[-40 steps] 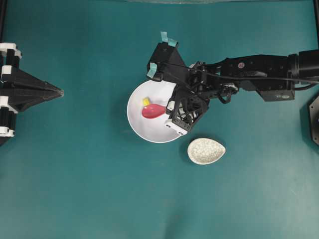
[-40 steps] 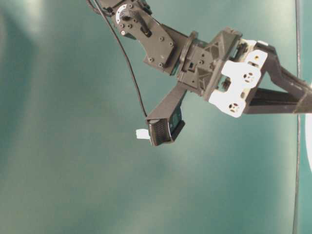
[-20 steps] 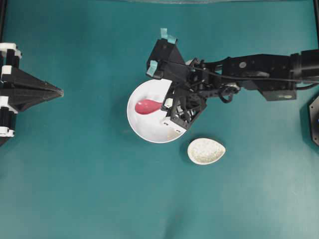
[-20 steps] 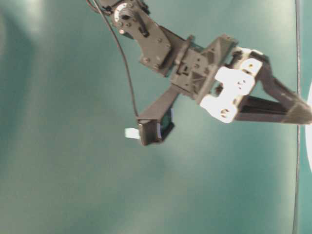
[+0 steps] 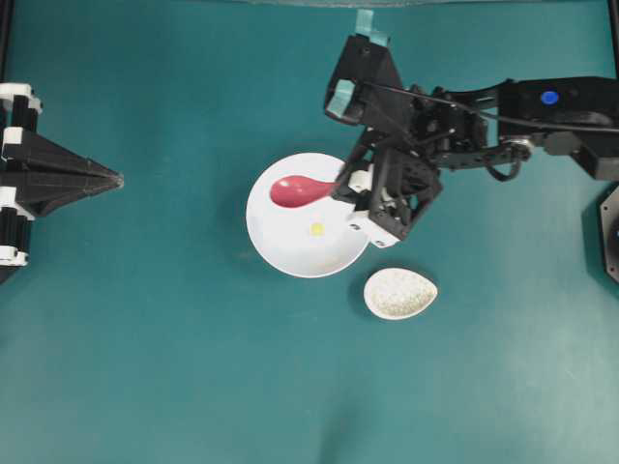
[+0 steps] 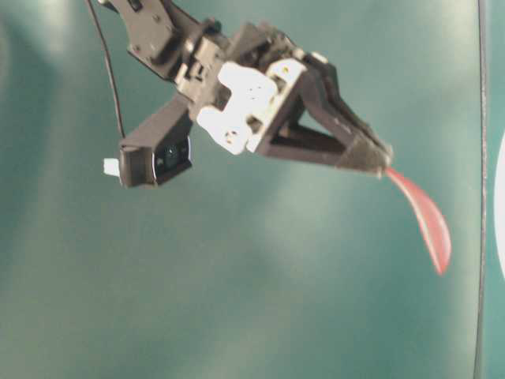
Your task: Scoop the yellow hexagonal prism block from the bowl with a spoon using the right arm.
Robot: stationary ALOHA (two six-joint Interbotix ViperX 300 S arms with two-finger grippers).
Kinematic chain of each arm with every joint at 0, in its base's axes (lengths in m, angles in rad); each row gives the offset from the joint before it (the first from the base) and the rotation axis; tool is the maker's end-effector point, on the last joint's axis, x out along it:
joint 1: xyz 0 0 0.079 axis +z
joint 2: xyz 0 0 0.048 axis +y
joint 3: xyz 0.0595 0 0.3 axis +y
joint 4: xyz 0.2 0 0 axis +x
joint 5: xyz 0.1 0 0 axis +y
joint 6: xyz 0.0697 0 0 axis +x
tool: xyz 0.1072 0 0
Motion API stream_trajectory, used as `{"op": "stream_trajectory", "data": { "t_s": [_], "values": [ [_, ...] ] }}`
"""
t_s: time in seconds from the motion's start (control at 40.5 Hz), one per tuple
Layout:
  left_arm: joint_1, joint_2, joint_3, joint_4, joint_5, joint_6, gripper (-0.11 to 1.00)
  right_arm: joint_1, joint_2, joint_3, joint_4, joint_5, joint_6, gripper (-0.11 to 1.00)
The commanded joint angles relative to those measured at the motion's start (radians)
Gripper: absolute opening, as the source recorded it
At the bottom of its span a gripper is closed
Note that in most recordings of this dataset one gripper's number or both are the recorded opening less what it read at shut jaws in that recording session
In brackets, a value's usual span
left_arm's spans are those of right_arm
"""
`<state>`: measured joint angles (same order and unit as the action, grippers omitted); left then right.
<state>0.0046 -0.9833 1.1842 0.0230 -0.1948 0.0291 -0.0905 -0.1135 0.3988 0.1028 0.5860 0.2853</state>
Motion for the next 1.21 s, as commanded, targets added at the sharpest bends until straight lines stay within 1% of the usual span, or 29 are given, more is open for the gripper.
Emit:
{"op": "stream_trajectory", "data": {
  "t_s": [0.0,0.469,0.642,0.741,1.185],
  "values": [
    [0.002,0.008,-0.026,0.003,-0.003,0.000,-0.01,0.002,-0.037,-0.005,0.002,0.029,0.002,0.23],
    [0.002,0.009,-0.026,0.003,-0.003,0.000,-0.01,0.002,-0.041,-0.002,0.008,0.195,0.006,0.23],
    [0.002,0.009,-0.026,0.003,-0.003,0.000,-0.01,0.006,-0.038,-0.002,0.009,0.252,0.060,0.23],
    [0.002,0.009,-0.026,0.002,-0.005,0.000,-0.01,0.014,-0.028,-0.005,0.008,0.276,0.077,0.23],
    [0.002,0.009,-0.026,0.002,-0.009,-0.002,-0.01,0.020,0.069,-0.041,0.009,0.310,0.094,0.23]
  ]
}}
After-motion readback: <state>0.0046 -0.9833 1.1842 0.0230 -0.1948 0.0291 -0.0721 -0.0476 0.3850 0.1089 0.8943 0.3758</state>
